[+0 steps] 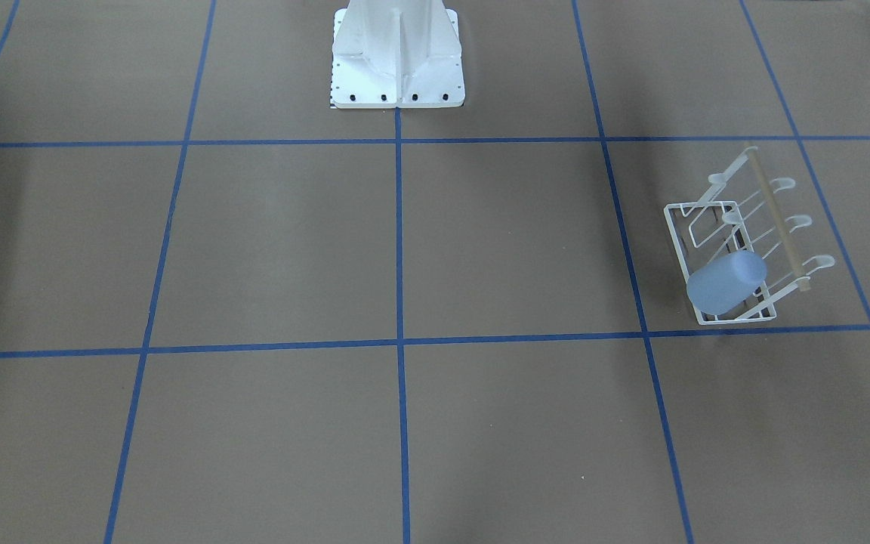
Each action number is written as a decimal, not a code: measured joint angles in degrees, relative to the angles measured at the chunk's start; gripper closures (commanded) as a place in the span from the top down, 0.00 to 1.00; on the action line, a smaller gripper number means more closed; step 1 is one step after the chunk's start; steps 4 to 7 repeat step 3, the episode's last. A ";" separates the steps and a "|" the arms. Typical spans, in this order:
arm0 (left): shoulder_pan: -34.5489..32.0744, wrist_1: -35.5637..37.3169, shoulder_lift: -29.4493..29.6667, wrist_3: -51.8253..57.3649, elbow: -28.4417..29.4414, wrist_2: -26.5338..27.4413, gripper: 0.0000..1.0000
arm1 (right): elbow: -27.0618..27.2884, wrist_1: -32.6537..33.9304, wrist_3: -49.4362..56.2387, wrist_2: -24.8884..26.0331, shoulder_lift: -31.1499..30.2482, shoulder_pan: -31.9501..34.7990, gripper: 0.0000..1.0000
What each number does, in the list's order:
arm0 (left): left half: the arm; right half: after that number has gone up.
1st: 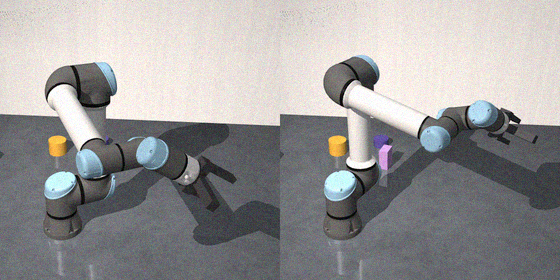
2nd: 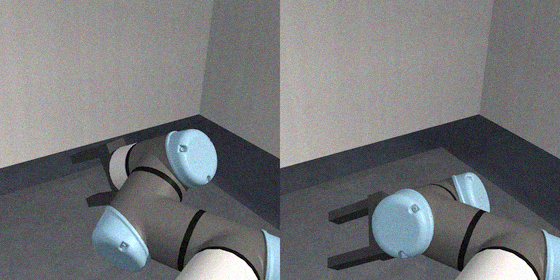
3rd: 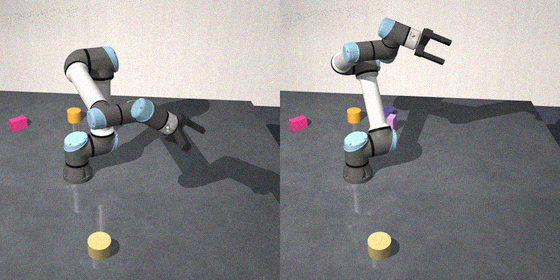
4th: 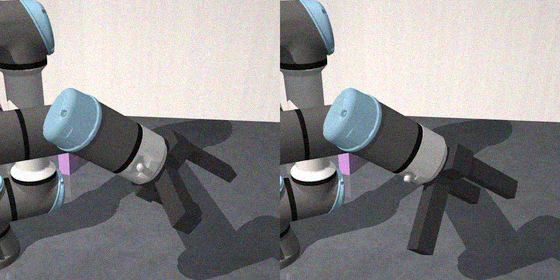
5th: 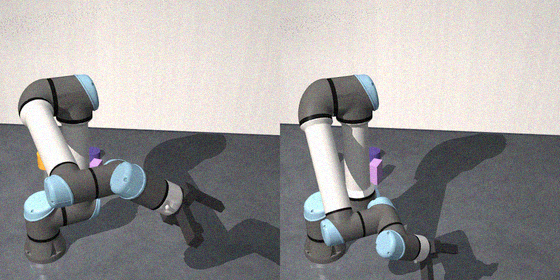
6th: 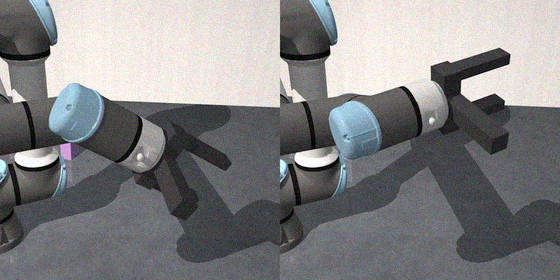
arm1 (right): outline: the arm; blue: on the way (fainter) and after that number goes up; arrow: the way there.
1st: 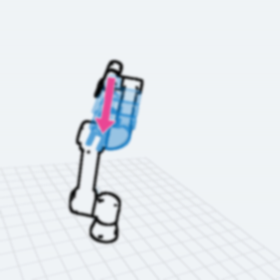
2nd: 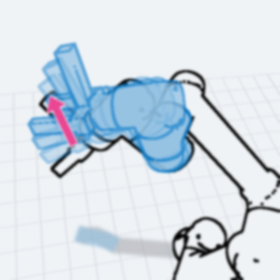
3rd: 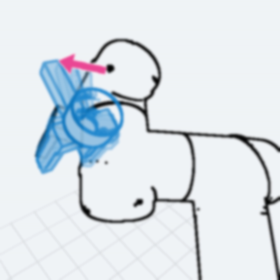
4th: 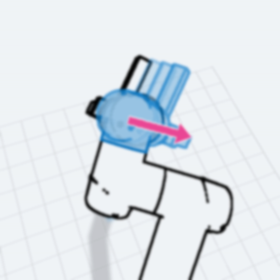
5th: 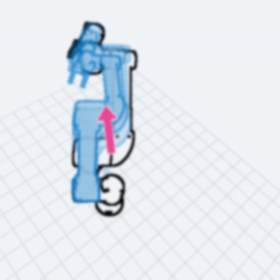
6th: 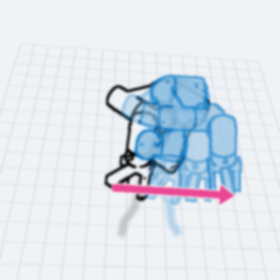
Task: Hang cup on cup holder
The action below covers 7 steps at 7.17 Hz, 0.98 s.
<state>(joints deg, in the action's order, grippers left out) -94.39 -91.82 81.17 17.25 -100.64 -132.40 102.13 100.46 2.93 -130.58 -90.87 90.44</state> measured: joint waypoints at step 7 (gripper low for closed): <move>0.00 -0.02 -0.42 -0.02 0.00 -0.01 0.98 | -0.01 0.00 -0.03 -0.03 -0.01 0.00 1.00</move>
